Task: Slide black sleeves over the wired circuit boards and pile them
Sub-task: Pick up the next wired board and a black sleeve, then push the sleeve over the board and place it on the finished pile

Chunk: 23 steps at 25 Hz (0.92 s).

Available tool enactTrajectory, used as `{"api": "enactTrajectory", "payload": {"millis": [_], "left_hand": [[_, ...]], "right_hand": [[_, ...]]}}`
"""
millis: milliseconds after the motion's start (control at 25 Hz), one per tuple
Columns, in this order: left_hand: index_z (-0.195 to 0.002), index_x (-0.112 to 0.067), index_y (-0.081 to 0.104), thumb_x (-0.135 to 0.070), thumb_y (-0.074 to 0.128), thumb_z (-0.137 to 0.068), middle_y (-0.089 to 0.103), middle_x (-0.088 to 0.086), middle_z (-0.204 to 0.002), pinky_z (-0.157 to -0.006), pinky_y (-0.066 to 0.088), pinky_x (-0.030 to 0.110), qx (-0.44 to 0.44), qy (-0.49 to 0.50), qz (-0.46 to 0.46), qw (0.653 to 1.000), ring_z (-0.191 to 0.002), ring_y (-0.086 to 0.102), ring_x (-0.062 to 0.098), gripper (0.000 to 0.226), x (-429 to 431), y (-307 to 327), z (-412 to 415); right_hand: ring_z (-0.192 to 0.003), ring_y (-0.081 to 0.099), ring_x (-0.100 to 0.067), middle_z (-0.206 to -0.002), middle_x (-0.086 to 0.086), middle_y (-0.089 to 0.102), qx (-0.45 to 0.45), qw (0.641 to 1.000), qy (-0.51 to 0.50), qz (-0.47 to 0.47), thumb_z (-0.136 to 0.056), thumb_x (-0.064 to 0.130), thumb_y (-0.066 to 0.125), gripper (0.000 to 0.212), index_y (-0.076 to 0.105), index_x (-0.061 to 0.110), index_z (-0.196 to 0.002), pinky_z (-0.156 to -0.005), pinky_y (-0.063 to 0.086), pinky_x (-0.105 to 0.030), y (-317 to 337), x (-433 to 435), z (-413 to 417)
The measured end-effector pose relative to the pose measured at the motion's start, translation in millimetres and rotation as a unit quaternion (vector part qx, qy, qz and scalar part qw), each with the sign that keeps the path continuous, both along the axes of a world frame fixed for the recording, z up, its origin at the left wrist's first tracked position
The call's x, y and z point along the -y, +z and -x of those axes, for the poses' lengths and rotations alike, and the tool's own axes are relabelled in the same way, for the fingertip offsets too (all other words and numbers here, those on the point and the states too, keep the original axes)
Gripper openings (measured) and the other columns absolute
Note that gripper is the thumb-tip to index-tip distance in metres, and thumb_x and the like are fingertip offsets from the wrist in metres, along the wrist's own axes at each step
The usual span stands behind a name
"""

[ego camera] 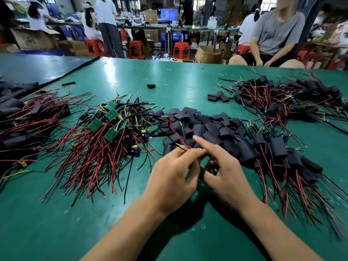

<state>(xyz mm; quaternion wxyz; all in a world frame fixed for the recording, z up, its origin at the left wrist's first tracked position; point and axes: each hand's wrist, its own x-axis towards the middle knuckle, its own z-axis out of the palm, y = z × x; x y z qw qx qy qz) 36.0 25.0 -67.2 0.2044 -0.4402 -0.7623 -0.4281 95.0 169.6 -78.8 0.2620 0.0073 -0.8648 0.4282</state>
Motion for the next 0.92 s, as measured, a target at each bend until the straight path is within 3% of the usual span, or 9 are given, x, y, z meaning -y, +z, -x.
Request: {"api": "enactTrajectory", "payload": {"millis": [120, 240, 360, 440, 560, 640, 760, 920], "left_hand": [[-0.123, -0.014, 0.067, -0.010, 0.058, -0.093, 0.068, 0.003, -0.111, -0.083, 0.055, 0.035, -0.041, -0.043, 0.012, 0.998, -0.099, 0.066, 0.021, 0.032, -2.2, -1.7, -1.9], [-0.121, -0.014, 0.068, -0.008, 0.065, -0.090, 0.068, -0.003, -0.114, -0.090, 0.053, 0.029, 0.000, -0.060, -0.029, 0.998, -0.103, 0.065, 0.011, 0.032, -1.6, -2.0, -1.0], [-0.095, -0.015, 0.072, -0.011, 0.068, -0.090, 0.071, -0.006, -0.083, -0.067, 0.055, 0.029, 0.141, 0.004, -0.088, 0.986, -0.074, 0.068, 0.011, 0.008, -1.2, -1.1, 1.7], [-0.092, -0.015, 0.072, -0.017, 0.067, -0.093, 0.072, 0.002, -0.074, -0.057, 0.054, 0.027, 0.312, 0.006, -0.134, 0.940, -0.062, 0.069, 0.018, 0.006, -1.9, 2.7, 6.1], [-0.089, -0.014, 0.075, -0.033, 0.064, -0.092, 0.072, 0.008, -0.076, -0.054, 0.052, 0.027, 0.475, -0.063, -0.169, 0.862, -0.059, 0.065, 0.018, 0.022, -0.7, 10.7, 10.3], [-0.090, -0.012, 0.076, -0.036, 0.063, -0.093, 0.072, 0.011, -0.080, -0.055, 0.053, 0.027, 0.494, -0.090, -0.142, 0.853, -0.062, 0.065, 0.016, 0.027, 0.6, 11.4, 10.7], [-0.096, -0.015, 0.077, -0.025, 0.064, -0.095, 0.076, 0.010, -0.088, -0.061, 0.056, 0.026, 0.508, -0.110, -0.130, 0.844, -0.066, 0.068, 0.017, 0.017, 3.2, 10.6, 11.4], [-0.090, -0.009, 0.076, -0.004, 0.060, -0.095, 0.076, 0.016, -0.089, -0.064, 0.060, 0.027, 0.550, -0.120, -0.210, 0.799, -0.072, 0.073, 0.025, 0.017, 2.5, 13.2, 13.2]], "right_hand": [[-0.101, 0.068, -0.008, -0.109, 0.007, 0.073, -0.006, 0.997, -0.017, 0.078, -0.082, -0.001, 0.069, 0.042, 0.070, 0.022, -0.117, -0.090, 0.053, -0.027, 0.1, -3.4, -1.0], [-0.077, 0.068, -0.009, -0.089, 0.002, 0.075, -0.013, 0.968, -0.019, 0.251, -0.091, 0.006, 0.068, 0.020, 0.070, 0.017, -0.108, -0.074, 0.054, -0.022, 4.8, -3.2, 2.8], [-0.065, 0.065, -0.013, -0.081, -0.005, 0.071, -0.039, 0.889, -0.020, 0.457, -0.087, 0.015, 0.066, 0.016, 0.071, 0.016, -0.103, -0.062, 0.053, -0.020, 15.6, -7.4, 6.1], [-0.068, 0.067, -0.013, -0.085, -0.007, 0.071, -0.016, 0.849, 0.042, 0.527, -0.081, 0.017, 0.068, 0.023, 0.075, 0.017, -0.103, -0.063, 0.055, -0.022, 17.5, -11.6, 3.9], [-0.084, 0.071, -0.014, -0.096, -0.005, 0.074, 0.070, 0.857, 0.146, 0.489, -0.077, 0.018, 0.078, 0.033, 0.075, 0.016, -0.110, -0.074, 0.060, -0.029, 10.7, -10.6, 0.4], [-0.097, 0.070, -0.015, -0.110, -0.008, 0.075, 0.106, 0.872, 0.181, 0.442, -0.076, 0.019, 0.081, 0.037, 0.074, 0.015, -0.112, -0.084, 0.058, -0.031, 7.3, -11.3, -0.6], [-0.096, 0.069, -0.012, -0.111, -0.006, 0.075, 0.110, 0.888, 0.167, 0.414, -0.075, 0.020, 0.083, 0.037, 0.075, 0.016, -0.111, -0.082, 0.054, -0.024, 7.5, -16.1, -0.1], [-0.099, 0.069, -0.017, -0.117, -0.007, 0.073, 0.077, 0.897, 0.110, 0.420, -0.071, 0.023, 0.084, 0.042, 0.074, 0.021, -0.112, -0.078, 0.055, -0.024, 6.4, -15.1, 1.3]]}}
